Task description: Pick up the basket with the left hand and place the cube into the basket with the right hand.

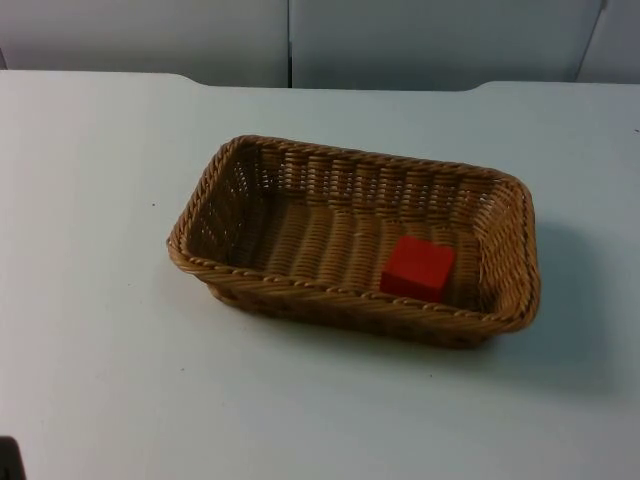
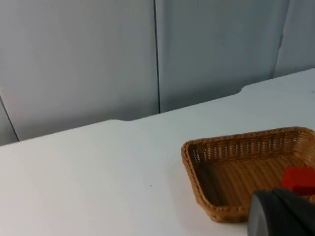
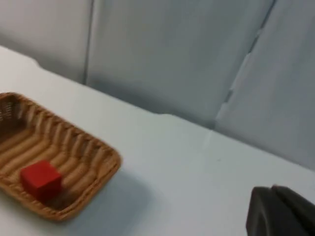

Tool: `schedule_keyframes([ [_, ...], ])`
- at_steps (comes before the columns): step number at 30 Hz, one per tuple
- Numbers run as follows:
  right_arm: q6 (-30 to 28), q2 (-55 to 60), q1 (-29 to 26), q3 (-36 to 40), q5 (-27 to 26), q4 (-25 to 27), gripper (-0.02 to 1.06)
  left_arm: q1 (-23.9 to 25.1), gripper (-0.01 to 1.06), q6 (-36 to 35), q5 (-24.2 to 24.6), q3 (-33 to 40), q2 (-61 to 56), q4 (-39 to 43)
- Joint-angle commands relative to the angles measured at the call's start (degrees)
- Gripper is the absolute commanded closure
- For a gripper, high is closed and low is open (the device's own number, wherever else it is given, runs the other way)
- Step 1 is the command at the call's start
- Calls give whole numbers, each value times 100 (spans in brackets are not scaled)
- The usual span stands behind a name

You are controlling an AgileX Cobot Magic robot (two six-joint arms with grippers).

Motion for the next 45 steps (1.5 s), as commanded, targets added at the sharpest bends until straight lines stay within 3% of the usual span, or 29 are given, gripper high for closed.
schedule_keyframes([
  [1, 3, -344, -9, 504, 29, 648, 104, -1, 105, -496, 477, 111, -525, 282],
  [3, -95, -678, -9, 1008, 75, 1216, 104, -1, 105, -762, 949, 162, -953, 698],
  [8, -146, -1275, -9, 1646, 117, 1608, 104, 8, 105, -1398, 1484, 334, -1191, 1357],
  [11, -146, -1581, -9, 1899, 271, 1779, 104, 8, 105, -1422, 1484, 517, -1191, 1396],
  [16, -121, -1597, -9, 2018, 704, 1704, 104, 13, 105, -1395, 1431, 844, -1191, 1472],
  [23, 82, -1597, -9, 2018, 647, 1305, 104, 13, 105, -1319, 1188, 982, -1191, 1713],
  [43, 215, -1597, -9, 2042, 557, 1346, 104, 13, 105, -1280, 1124, 1033, -1191, 1713],
  [45, 364, -1597, -9, 2175, 335, 1329, 104, 13, 105, -1280, 1124, 1033, -1191, 1713],
])
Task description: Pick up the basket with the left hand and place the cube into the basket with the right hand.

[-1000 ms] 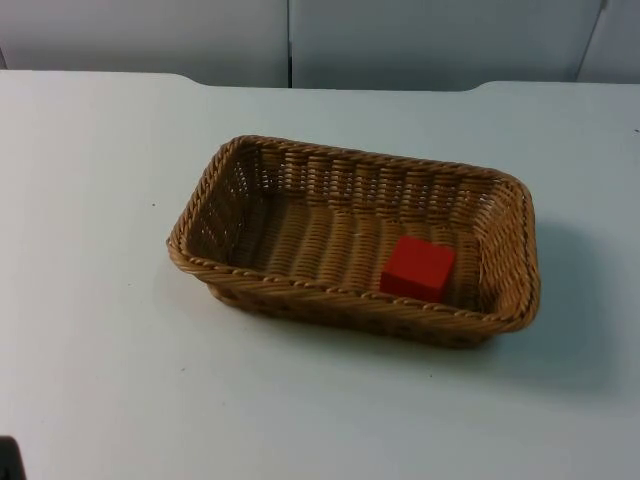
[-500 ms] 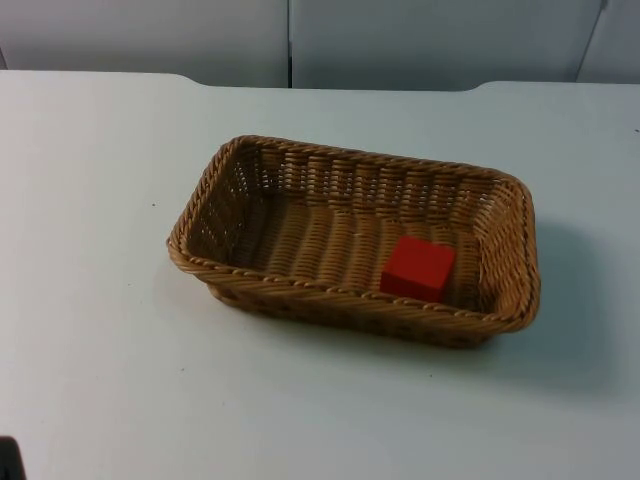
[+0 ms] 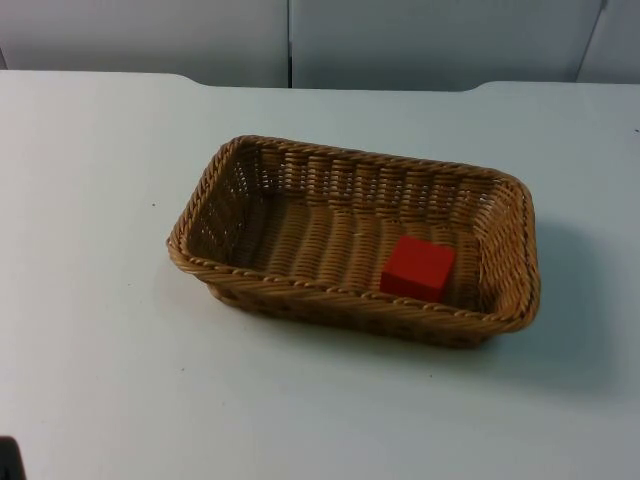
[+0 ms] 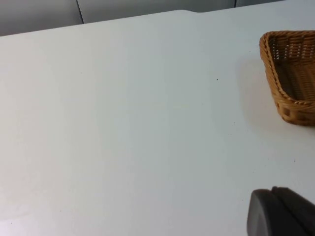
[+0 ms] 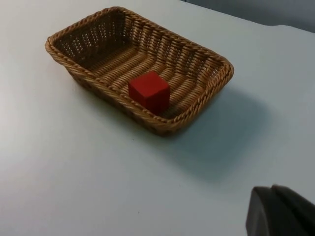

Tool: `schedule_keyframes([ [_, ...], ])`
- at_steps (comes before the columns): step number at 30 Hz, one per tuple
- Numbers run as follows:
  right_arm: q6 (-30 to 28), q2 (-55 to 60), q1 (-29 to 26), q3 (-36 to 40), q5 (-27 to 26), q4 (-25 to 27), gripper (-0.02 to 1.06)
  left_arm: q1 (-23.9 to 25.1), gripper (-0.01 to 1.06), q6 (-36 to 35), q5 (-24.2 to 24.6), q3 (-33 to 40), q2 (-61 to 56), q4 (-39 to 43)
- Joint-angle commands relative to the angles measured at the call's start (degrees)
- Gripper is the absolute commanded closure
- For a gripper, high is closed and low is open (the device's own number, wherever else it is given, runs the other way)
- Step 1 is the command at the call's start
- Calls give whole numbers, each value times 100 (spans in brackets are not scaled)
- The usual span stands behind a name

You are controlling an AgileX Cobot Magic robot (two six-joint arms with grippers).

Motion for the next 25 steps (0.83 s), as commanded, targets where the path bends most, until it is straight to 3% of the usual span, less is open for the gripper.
schedule_keyframes([
  [1, 237, -22, -9, 95, -191, -60, 104, 13, 105, -8, -79, 16, -24, -16],
  [12, 379, -22, -24, 95, -209, -105, 104, 13, 105, -8, -79, 16, -24, -16],
  [21, 364, -22, -1810, 95, -209, -98, 104, 13, 105, -8, -79, 16, -24, -16],
  [25, 364, -22, -2220, 95, -209, -98, 104, 13, 105, -8, -79, 16, -24, -16],
])
